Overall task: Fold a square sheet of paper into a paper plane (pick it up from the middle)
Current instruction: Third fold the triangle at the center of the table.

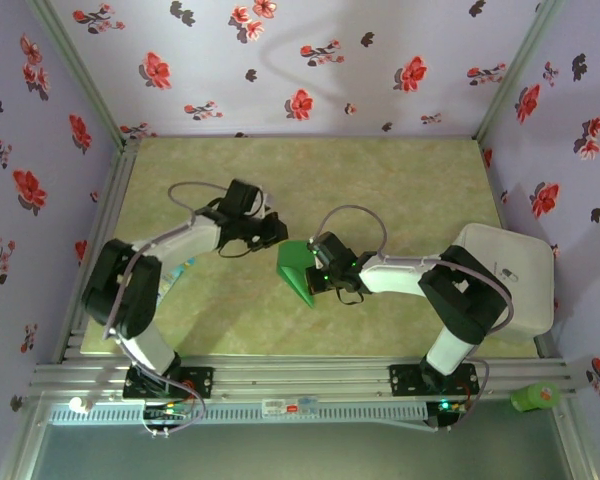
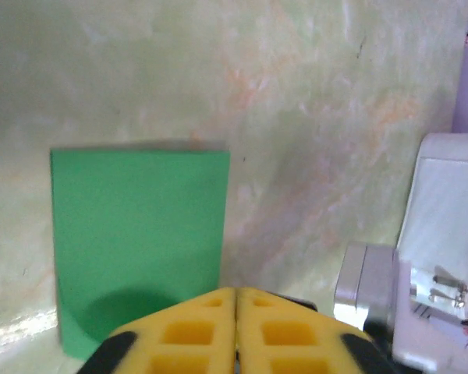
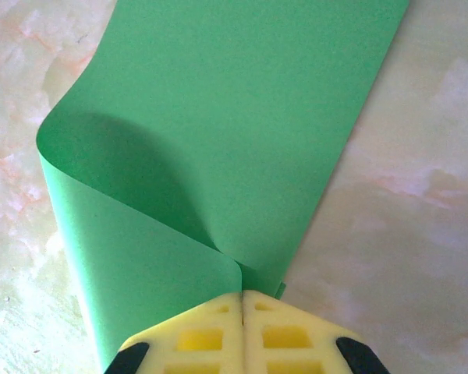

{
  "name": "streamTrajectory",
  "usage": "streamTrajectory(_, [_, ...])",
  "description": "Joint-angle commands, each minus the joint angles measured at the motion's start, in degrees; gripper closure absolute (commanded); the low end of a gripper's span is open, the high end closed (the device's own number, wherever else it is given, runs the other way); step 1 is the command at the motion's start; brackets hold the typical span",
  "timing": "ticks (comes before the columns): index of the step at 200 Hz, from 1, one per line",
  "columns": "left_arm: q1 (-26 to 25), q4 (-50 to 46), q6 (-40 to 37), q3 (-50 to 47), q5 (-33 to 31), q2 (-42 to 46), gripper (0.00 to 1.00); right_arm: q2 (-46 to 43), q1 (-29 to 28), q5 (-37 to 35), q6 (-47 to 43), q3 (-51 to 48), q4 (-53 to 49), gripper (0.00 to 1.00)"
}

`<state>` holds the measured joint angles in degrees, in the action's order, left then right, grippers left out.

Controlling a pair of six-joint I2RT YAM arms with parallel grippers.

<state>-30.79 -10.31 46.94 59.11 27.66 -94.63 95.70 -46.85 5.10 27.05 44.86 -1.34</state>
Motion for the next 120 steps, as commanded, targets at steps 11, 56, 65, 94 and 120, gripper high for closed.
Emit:
streamTrajectory(11, [-1.23,16.51,15.28,-11.62,3.27,5.68,1.00,1.68,0.38,-0.77,0.75,0.36,-1.67,1.00])
streamTrajectory(56, [-5.34,24.21,19.43,-18.15,2.80,5.20,1.00,1.94,0.36,-0.93,0.72,1.04,-2.56,1.00])
streamTrajectory(65, [-6.00,25.49,19.85,-18.75,2.77,4.64,1.00,1.77,0.44,-0.97,0.80,0.94,-2.61,1.00])
streamTrajectory(94, [-7.81,26.97,20.20,-20.03,1.79,3.68,1.00,1.46,0.41,-1.08,0.79,0.75,-2.80,1.00])
streamTrajectory(120, [-8.06,25.16,19.03,-19.85,0.86,2.70,1.00,1.50,0.37,-1.23,0.80,0.70,-2.85,1.00])
